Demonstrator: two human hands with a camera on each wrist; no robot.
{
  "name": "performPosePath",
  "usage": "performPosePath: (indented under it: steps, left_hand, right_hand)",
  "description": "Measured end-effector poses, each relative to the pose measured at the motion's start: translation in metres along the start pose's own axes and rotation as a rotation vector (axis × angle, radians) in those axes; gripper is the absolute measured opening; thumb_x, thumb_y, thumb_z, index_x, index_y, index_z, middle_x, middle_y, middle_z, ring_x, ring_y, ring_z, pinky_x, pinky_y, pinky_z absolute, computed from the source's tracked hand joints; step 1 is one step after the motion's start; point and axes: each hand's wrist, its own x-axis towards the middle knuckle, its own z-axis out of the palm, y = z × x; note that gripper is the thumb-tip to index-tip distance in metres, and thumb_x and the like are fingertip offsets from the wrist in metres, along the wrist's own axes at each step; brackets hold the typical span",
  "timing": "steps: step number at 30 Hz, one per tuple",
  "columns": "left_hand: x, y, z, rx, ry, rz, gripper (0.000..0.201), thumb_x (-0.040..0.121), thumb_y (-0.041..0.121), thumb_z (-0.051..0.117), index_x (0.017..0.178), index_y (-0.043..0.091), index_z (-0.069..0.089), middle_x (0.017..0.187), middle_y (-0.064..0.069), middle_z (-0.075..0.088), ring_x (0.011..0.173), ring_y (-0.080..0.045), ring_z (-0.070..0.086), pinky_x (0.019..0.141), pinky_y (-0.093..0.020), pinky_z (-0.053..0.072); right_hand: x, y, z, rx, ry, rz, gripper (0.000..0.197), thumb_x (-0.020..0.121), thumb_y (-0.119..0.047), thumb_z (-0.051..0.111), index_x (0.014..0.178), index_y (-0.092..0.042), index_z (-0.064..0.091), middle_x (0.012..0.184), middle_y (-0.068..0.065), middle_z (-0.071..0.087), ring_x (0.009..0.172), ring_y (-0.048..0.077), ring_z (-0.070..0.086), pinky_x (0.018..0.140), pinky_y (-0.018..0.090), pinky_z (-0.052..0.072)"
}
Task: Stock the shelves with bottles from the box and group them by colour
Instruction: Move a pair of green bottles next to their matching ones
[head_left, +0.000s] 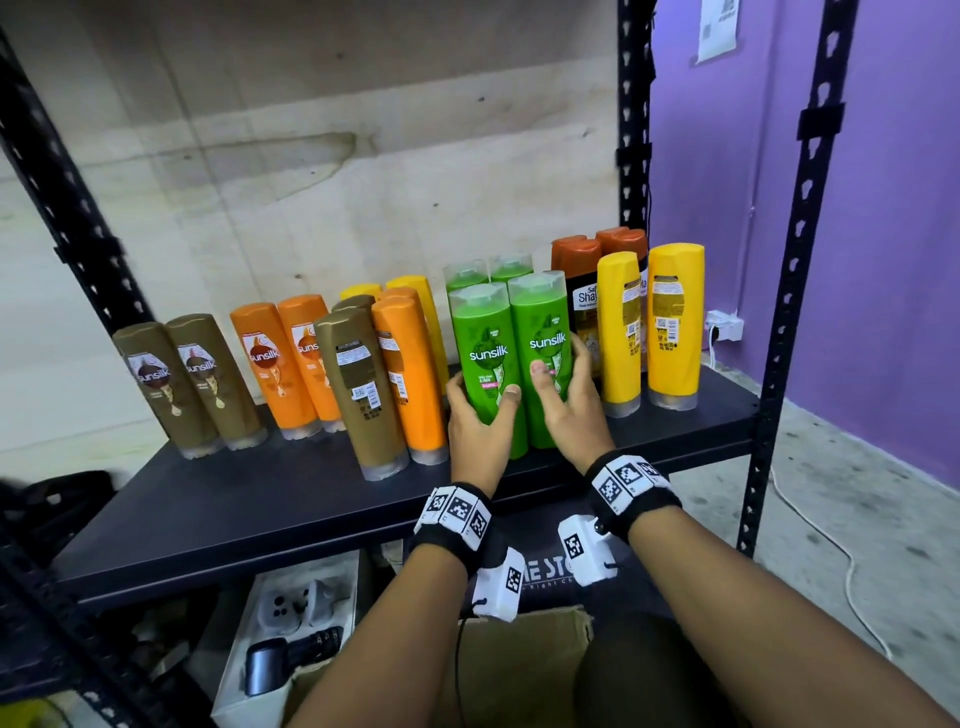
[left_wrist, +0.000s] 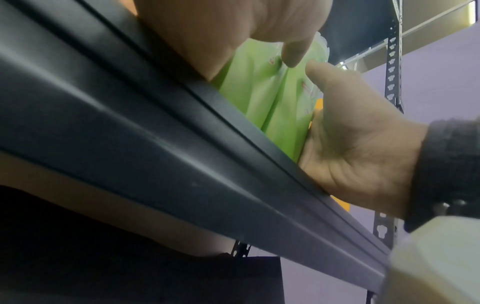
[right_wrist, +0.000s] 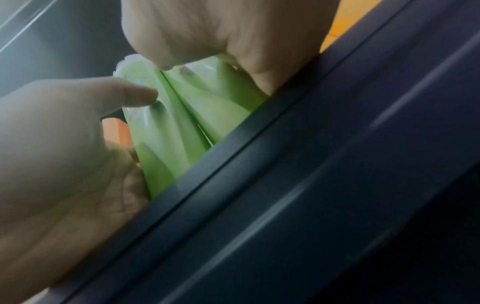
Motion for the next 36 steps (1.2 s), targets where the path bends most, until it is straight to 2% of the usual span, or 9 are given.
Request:
performPosePath:
  steps: [4, 8, 10, 12, 16, 21, 25, 30, 36]
  left_hand:
    - [0.001, 0.005, -0.007, 0.096, -0.035, 0.055, 0.060, 0.088, 0.038, 0.073, 0.136, 0.020, 0.042, 0.125, 0.001, 0.064, 0.113, -0.014, 0.062, 0.100, -0.038, 0.051]
    - [0.007, 0.014, -0.019, 0.228, -0.086, 0.123, 0.064, 0.088, 0.037, 0.074, 0.138, 0.019, 0.038, 0.131, 0.001, 0.060, 0.119, -0.015, 0.059, 0.099, -0.030, 0.048]
    - [0.010, 0.022, -0.024, 0.306, -0.110, 0.172, 0.074, 0.087, 0.033, 0.075, 0.145, 0.016, 0.032, 0.138, -0.003, 0.055, 0.125, -0.018, 0.055, 0.100, -0.028, 0.045]
    - [0.012, 0.032, -0.026, 0.385, -0.144, 0.193, 0.085, 0.087, 0.030, 0.076, 0.152, 0.014, 0.023, 0.145, -0.007, 0.050, 0.130, -0.021, 0.052, 0.105, -0.033, 0.045]
    - [0.017, 0.047, -0.028, 0.563, -0.161, 0.151, 0.087, 0.086, 0.035, 0.077, 0.152, 0.015, 0.023, 0.148, -0.008, 0.047, 0.135, -0.028, 0.048, 0.107, -0.042, 0.045]
    - [0.023, 0.052, -0.019, 0.536, -0.148, 0.057, 0.082, 0.089, 0.024, 0.076, 0.150, 0.009, 0.024, 0.146, -0.014, 0.048, 0.135, -0.032, 0.048, 0.110, -0.048, 0.042]
    - [0.037, 0.048, -0.009, 0.506, -0.139, -0.023, 0.075, 0.091, 0.020, 0.073, 0.147, 0.008, 0.025, 0.142, -0.016, 0.051, 0.132, -0.035, 0.051, 0.109, -0.048, 0.043]
    - [0.059, 0.043, 0.003, 0.463, -0.145, -0.136, 0.079, 0.093, 0.016, 0.071, 0.152, 0.014, 0.018, 0.144, -0.016, 0.050, 0.134, -0.037, 0.050, 0.112, -0.050, 0.042]
    - [0.079, 0.033, 0.014, 0.454, -0.132, -0.166, 0.078, 0.093, 0.013, 0.069, 0.151, 0.015, 0.016, 0.143, -0.016, 0.050, 0.131, -0.038, 0.051, 0.108, -0.044, 0.044]
  right_hand:
    - [0.005, -0.010, -0.009, -0.096, -0.079, -0.035, 0.076, 0.093, -0.038, 0.064, 0.154, -0.033, 0.018, 0.151, -0.005, 0.042, 0.134, 0.004, 0.046, 0.114, 0.039, 0.042]
    - [0.014, -0.020, -0.024, -0.359, -0.249, 0.020, 0.099, 0.089, -0.031, 0.072, 0.156, -0.033, 0.000, 0.157, 0.004, 0.023, 0.138, 0.019, 0.041, 0.113, 0.040, 0.041]
    - [0.016, -0.025, -0.029, -0.440, -0.275, 0.056, 0.103, 0.087, -0.028, 0.075, 0.157, -0.027, -0.002, 0.156, 0.008, 0.023, 0.136, 0.024, 0.043, 0.111, 0.040, 0.042]
    - [0.018, -0.030, -0.032, -0.451, -0.281, 0.084, 0.102, 0.087, -0.023, 0.077, 0.157, -0.021, 0.002, 0.155, 0.011, 0.027, 0.137, 0.027, 0.044, 0.112, 0.040, 0.042]
    - [0.021, -0.034, -0.029, -0.463, -0.285, 0.124, 0.098, 0.088, -0.019, 0.076, 0.156, -0.019, 0.005, 0.155, 0.012, 0.029, 0.137, 0.028, 0.044, 0.114, 0.042, 0.041]
    - [0.029, -0.028, -0.018, -0.457, -0.276, 0.181, 0.095, 0.090, -0.015, 0.072, 0.154, -0.023, 0.003, 0.153, 0.011, 0.031, 0.135, 0.028, 0.045, 0.112, 0.039, 0.041]
    - [0.042, -0.019, -0.007, -0.471, -0.219, 0.211, 0.093, 0.090, -0.012, 0.072, 0.154, -0.024, 0.004, 0.149, 0.012, 0.036, 0.132, 0.027, 0.046, 0.105, 0.030, 0.036]
    - [0.058, -0.011, 0.003, -0.500, -0.203, 0.266, 0.093, 0.092, -0.011, 0.069, 0.155, -0.024, 0.002, 0.145, 0.015, 0.041, 0.126, 0.030, 0.051, 0.105, 0.036, 0.041]
    - [0.077, -0.004, 0.011, -0.523, -0.201, 0.300, 0.089, 0.093, -0.010, 0.065, 0.154, -0.023, 0.002, 0.142, 0.015, 0.045, 0.116, 0.029, 0.056, 0.095, 0.032, 0.042]
